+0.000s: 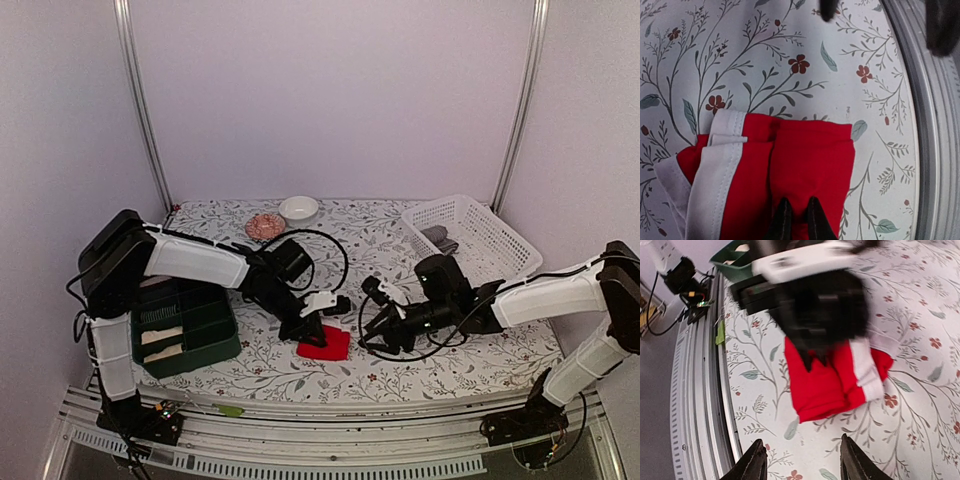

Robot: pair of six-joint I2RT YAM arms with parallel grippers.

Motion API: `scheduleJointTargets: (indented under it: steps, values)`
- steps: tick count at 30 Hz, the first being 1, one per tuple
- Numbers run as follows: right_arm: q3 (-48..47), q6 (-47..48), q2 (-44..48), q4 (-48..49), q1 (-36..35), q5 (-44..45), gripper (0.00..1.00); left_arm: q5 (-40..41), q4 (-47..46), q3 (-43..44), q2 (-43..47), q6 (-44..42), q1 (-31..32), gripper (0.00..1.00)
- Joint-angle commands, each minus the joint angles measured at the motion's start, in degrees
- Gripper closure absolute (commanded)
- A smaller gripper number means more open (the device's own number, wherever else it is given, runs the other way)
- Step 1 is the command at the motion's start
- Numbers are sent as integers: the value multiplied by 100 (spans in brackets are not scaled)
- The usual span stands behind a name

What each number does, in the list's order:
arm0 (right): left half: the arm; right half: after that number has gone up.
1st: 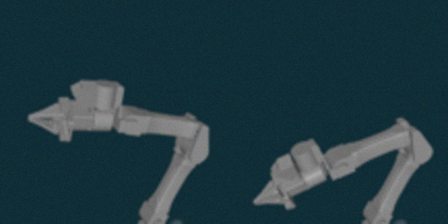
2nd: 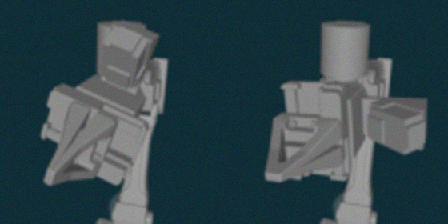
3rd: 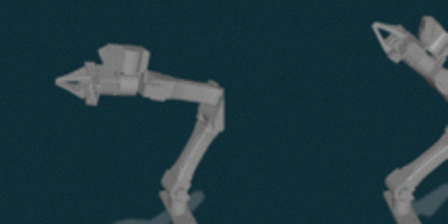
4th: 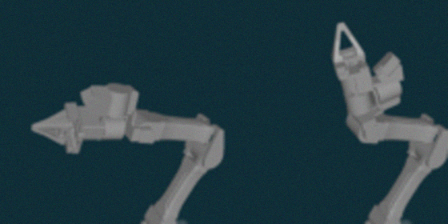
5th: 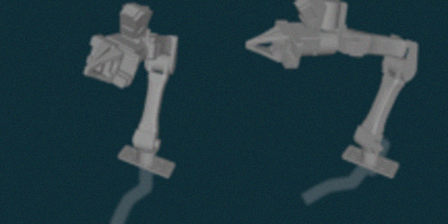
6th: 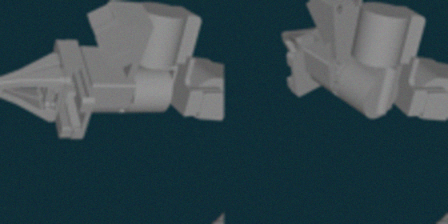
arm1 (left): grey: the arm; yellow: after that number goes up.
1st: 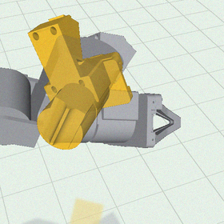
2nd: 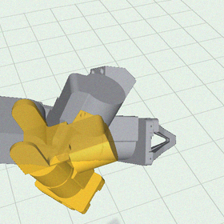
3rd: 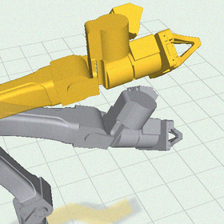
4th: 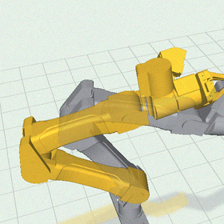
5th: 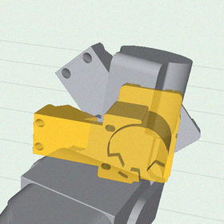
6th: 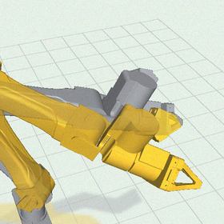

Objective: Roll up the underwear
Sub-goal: Roll the underwear at the center of the board.

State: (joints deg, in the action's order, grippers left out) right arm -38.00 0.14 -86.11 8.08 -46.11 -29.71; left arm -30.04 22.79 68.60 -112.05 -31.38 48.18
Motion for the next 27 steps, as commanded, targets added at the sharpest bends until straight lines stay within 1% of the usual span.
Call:
scheduleJointTargets:
  steps: [1, 4, 5, 7, 12, 15, 20, 27]
  values:
    - [60, 685, 12, 329, -582, 830, 49, -709, 1249, 664, -799, -43, -299, 96]
    - [-173, 937, -278, 421, -808, 1120, 47, -990, 1647, 1065, -1151, -125, -410, 96]
    - [-291, 1054, -403, 430, -882, 1195, 44, -1029, 1732, 1155, -1236, -146, -439, 96]
    - [-559, 1347, -733, 406, -1050, 1437, 43, -1124, 1845, 1276, -1342, -200, -481, 96]
    - [-1022, 1977, -1258, 402, -1269, 1891, 42, -1163, 1913, 1298, -1421, -185, -546, 95]
    - [-1168, 2217, -1469, 406, -1315, 1938, 41, -1163, 1914, 1279, -1416, -178, -564, 94]
    - [-1368, 2541, -1911, 144, -1387, 1897, 41, -1166, 1914, 1330, -1437, -167, -578, 94]
    - [-1358, 2479, -2178, 33, -1427, 1976, 42, -1142, 1914, 1326, -1460, -158, -588, 93]
